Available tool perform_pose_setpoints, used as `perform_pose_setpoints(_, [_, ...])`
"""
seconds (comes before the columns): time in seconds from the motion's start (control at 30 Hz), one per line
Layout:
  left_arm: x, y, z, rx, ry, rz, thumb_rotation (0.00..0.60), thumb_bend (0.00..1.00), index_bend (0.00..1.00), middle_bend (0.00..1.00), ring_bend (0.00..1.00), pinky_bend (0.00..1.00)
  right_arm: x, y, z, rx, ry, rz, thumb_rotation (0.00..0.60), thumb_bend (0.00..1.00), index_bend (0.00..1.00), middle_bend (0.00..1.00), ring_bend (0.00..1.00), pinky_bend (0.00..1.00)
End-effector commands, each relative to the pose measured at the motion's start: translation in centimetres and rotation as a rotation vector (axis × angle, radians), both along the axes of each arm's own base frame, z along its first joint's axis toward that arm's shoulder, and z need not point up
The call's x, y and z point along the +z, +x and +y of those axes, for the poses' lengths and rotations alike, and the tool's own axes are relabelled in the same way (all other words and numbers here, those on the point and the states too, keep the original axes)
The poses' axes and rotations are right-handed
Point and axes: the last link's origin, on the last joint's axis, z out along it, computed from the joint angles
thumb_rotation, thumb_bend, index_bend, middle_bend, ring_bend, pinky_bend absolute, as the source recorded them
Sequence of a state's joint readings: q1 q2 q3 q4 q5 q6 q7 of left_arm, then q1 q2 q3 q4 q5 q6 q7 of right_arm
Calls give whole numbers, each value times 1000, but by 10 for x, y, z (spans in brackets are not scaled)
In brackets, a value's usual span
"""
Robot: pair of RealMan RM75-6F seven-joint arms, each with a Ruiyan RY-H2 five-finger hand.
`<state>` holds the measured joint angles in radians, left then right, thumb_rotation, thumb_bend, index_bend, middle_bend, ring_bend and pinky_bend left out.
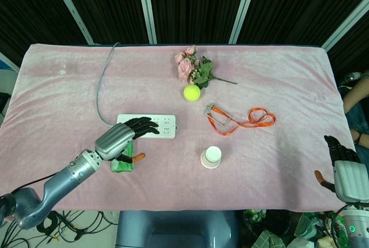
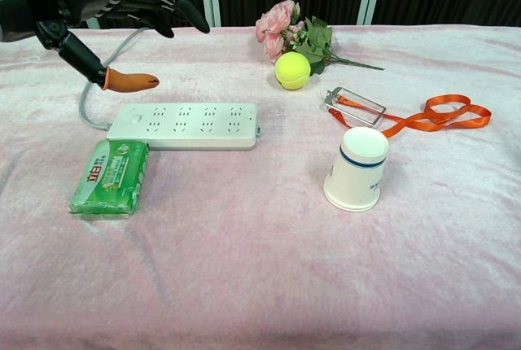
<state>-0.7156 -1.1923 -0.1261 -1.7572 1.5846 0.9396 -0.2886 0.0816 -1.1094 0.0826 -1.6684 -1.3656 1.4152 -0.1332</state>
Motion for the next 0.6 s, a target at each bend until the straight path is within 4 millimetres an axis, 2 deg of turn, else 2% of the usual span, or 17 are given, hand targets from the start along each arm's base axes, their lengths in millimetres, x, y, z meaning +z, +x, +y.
perform_pose_setpoints(0.03, [-2,-2,-1,8,7,-3,600,337,215,156,49,155,1,-1,0,-2,-6,-5,600,169,35,91,193,203])
perform_pose_setpoints(0.33, [-5,1,-1,-8,17,12,600,337,214,157,49,155,1,-1,-1,4,-3,1,600,169,35,91,193,203])
perform_pose_setpoints(0.6, [-8,-7,1,5,23,48,600,337,212,158,63,183,2,-2,-2,-6,-10,-10,600,170,35,91,193,203])
